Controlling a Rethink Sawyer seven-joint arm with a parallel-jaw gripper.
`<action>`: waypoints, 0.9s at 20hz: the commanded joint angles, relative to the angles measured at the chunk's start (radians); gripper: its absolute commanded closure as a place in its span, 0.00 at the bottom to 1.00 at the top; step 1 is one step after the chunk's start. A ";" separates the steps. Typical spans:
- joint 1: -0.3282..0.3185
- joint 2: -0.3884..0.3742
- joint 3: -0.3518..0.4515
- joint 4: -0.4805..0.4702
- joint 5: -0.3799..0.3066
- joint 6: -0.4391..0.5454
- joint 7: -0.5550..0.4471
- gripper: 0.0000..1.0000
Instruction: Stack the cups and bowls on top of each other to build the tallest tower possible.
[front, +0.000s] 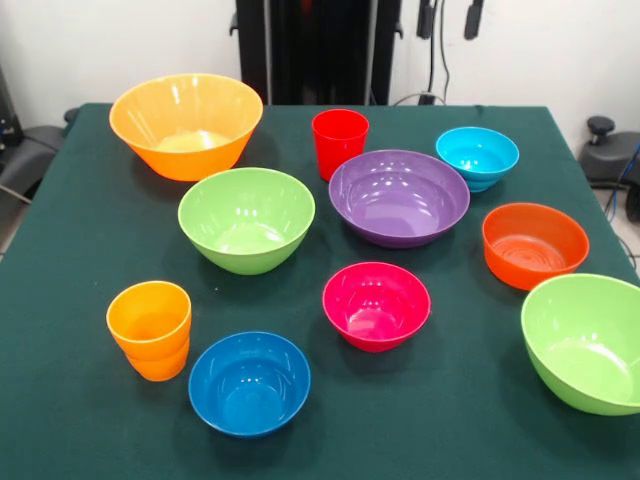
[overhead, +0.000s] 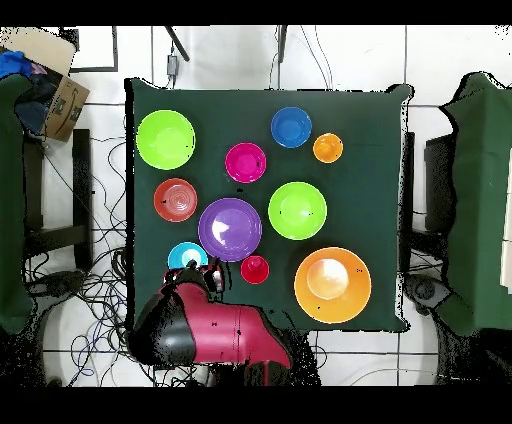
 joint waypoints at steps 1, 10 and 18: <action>-0.028 0.151 0.039 0.088 -0.071 -0.100 0.151 0.00; -0.030 0.234 0.037 0.067 -0.068 -0.166 0.155 0.00; -0.031 0.303 0.033 0.051 -0.068 -0.219 0.162 0.00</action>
